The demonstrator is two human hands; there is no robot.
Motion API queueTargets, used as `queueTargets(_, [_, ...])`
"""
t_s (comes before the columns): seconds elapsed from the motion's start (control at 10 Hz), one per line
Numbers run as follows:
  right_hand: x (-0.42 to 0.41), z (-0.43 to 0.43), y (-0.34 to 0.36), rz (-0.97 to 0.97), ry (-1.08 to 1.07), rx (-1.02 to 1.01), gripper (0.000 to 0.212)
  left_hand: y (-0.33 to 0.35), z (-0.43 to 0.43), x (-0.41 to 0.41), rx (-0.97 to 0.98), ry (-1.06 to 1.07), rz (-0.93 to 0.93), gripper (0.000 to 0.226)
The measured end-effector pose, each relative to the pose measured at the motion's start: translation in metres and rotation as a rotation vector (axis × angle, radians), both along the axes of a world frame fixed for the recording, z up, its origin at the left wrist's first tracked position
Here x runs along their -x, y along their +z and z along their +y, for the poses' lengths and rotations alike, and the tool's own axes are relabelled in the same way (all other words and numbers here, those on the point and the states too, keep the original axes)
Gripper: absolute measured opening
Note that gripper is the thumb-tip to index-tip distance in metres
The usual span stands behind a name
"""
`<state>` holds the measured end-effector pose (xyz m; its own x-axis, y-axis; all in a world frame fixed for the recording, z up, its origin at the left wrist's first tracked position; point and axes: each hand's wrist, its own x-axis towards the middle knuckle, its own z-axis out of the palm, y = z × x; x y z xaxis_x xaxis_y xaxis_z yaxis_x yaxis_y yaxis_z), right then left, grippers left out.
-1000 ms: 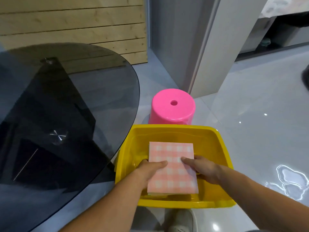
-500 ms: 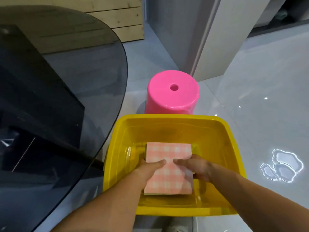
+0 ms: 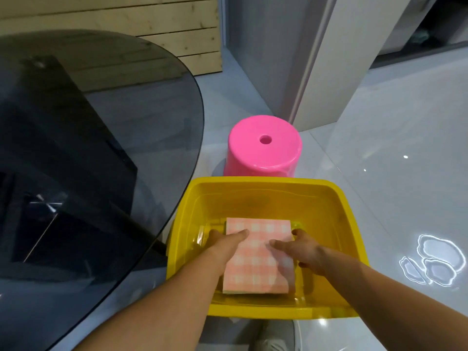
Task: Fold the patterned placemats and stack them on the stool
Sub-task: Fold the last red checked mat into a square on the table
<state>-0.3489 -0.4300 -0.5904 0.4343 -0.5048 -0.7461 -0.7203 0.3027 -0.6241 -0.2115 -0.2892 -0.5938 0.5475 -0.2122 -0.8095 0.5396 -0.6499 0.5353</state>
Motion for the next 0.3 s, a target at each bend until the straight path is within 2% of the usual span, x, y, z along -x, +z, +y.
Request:
queueTargets(0.1, [0.008, -0.007, 0.024, -0.005, 0.008, 0.13, 0.099, 0.03, 0.005, 0.008, 0.0, -0.059, -0.229, 0.096])
queueTargets(0.2, [0.016, -0.005, 0.057, -0.019, 0.06, 0.256, 0.101, 0.066, 0.019, 0.019, 0.086, -0.137, -0.32, 0.085])
queueTargets(0.3, [0.019, 0.007, 0.103, -0.052, 0.14, 0.388, 0.078, 0.11, 0.042, 0.032, 0.211, -0.236, -0.315, 0.059])
